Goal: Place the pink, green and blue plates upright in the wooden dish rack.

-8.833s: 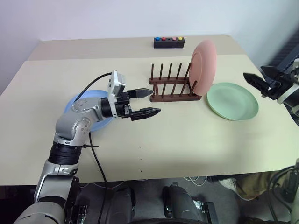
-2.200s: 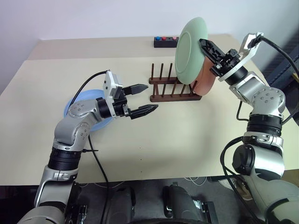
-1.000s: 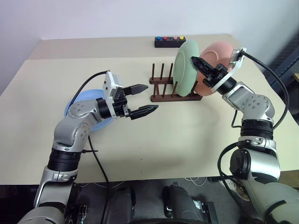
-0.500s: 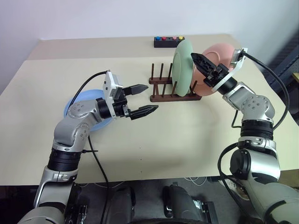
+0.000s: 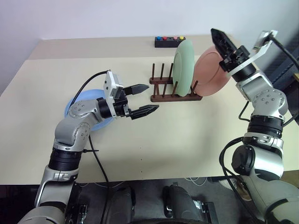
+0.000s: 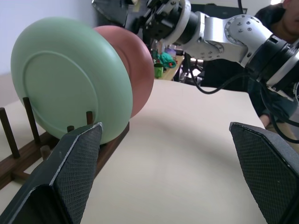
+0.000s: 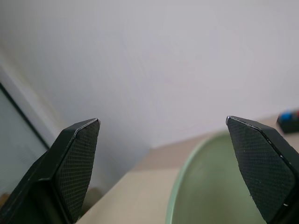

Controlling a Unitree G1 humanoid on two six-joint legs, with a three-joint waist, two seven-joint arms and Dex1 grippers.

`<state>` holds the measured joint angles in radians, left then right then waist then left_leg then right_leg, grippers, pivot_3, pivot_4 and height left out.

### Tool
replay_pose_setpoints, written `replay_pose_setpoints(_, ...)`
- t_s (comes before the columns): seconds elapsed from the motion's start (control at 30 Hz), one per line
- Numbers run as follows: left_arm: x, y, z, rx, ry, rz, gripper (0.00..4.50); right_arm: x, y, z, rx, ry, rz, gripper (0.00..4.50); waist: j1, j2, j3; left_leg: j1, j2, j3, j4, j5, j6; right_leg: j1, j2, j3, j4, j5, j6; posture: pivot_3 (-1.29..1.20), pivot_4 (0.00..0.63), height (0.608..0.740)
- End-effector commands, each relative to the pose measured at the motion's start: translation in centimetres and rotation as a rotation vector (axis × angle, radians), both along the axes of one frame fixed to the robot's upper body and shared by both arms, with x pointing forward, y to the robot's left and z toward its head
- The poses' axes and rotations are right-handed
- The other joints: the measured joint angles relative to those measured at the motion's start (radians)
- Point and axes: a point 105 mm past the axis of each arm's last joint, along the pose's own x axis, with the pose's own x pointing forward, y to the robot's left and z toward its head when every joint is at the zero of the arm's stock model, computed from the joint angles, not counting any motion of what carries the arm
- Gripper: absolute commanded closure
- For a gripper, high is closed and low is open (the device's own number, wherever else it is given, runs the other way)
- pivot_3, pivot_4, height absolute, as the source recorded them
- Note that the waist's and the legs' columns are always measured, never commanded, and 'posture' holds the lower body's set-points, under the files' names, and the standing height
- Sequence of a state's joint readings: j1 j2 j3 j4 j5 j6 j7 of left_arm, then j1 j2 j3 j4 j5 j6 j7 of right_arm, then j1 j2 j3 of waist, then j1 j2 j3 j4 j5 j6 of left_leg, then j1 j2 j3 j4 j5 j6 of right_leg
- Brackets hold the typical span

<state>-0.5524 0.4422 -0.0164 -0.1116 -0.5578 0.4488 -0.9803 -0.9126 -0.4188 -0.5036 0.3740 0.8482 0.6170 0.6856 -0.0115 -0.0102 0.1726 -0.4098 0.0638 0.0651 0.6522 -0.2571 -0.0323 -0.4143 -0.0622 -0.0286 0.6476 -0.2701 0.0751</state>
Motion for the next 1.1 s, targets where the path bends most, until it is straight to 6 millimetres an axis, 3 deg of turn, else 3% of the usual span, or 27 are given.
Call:
replay_pose_setpoints(0.03,-0.1,0.2,1.1,-0.015,-0.051,-0.002,0.00,-2.2,-0.6,2.8,-0.037,-0.175,-0.053,0.07,0.000,0.000,0.000,0.000,0.000,0.000,0.000,0.000,0.000,0.000,0.000,0.000,0.000,0.000,0.000,0.00,0.150,0.740)
replay_pose_setpoints(0.37,0.3,0.7,1.3,-0.011,-0.067,0.019,0.00,-5.0,1.2,3.4,-0.174,-0.287,-0.011,0.07,-0.001,0.000,0.000,0.000,0.000,0.000,0.000,0.000,0.000,0.000,0.000,0.000,0.000,0.000,0.000,0.00,0.150,0.740)
replay_pose_setpoints(0.5,0.3,1.4,1.5,-0.004,-0.073,0.041,0.00,-6.9,3.1,1.8,-0.407,-0.340,0.039,0.07,0.002,0.000,0.000,0.000,0.000,0.000,-0.001,0.000,0.000,0.000,0.000,0.000,0.000,0.000,0.000,0.00,0.150,0.740)
replay_pose_setpoints(0.7,1.0,4.0,2.0,0.030,-0.085,0.124,0.00,-10.1,5.0,0.1,-0.576,-0.404,0.209,0.07,-0.002,0.000,0.000,0.001,0.000,0.000,-0.001,0.000,0.000,0.000,0.000,0.000,0.000,0.000,0.000,0.00,0.150,0.740)
replay_pose_setpoints(0.9,1.5,6.1,2.4,0.052,-0.081,0.206,0.00,-12.5,6.2,-0.4,-0.559,-0.415,0.387,0.07,0.000,-0.001,0.000,0.001,0.000,0.000,0.000,0.000,0.000,0.000,0.000,0.000,0.000,0.000,0.000,0.00,0.150,0.740)
replay_pose_setpoints(1.1,2.5,9.2,1.4,0.143,-0.060,0.370,0.00,-11.6,6.5,-2.1,-0.603,-0.382,0.391,0.07,-0.001,-0.001,0.000,0.001,0.000,0.000,-0.001,0.000,0.000,0.000,0.000,0.000,0.000,0.000,0.000,0.00,0.150,0.740)
